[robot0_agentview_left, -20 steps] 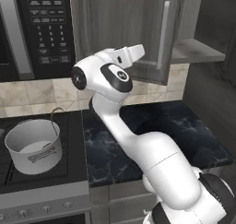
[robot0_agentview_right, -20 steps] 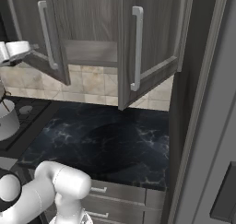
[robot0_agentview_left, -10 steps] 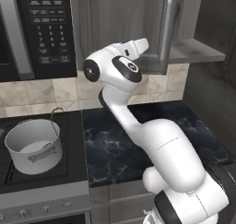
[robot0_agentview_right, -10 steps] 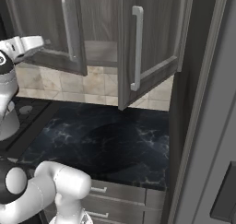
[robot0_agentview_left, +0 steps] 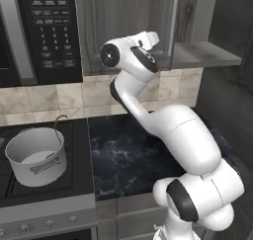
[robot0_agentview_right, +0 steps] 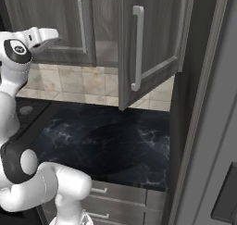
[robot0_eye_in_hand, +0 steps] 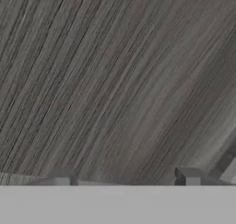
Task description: Open the cabinet and move the ladle to the pot. Then close the cabinet.
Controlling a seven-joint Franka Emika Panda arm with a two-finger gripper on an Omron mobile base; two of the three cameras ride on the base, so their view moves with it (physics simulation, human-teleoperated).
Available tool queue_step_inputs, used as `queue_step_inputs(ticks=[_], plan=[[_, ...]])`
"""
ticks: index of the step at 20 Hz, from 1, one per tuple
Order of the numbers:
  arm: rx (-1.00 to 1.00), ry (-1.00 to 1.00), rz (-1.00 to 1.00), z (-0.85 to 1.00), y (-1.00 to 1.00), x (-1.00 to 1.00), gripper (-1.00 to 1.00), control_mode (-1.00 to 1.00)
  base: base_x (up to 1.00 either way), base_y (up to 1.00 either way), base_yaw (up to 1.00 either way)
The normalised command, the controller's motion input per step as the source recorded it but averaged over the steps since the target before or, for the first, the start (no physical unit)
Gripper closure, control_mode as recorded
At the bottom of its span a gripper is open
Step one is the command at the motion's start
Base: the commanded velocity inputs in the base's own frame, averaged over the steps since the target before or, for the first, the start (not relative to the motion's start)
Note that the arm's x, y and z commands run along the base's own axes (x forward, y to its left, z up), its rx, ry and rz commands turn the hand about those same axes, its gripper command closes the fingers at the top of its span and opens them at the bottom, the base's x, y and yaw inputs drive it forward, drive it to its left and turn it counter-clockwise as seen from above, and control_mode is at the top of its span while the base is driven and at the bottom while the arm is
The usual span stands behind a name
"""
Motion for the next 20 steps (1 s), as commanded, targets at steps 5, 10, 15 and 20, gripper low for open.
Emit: queue_step_inputs(ticks=[5,10,15,20], plan=[[0.08,0.13,0.11,0.00,-0.61,0.85,-1.00,-1.00,0.00,0.00,0.00],[0.06,-0.02,0.13,-0.07,-0.50,0.34,-1.00,-1.00,0.00,0.00,0.00],[0.01,-0.10,0.08,0.03,-0.53,-0.33,-1.00,-1.00,0.00,0.00,0.00],[0.00,-0.02,0.06,0.34,-0.36,-0.82,-1.00,-1.00,0.00,0.00,0.00]])
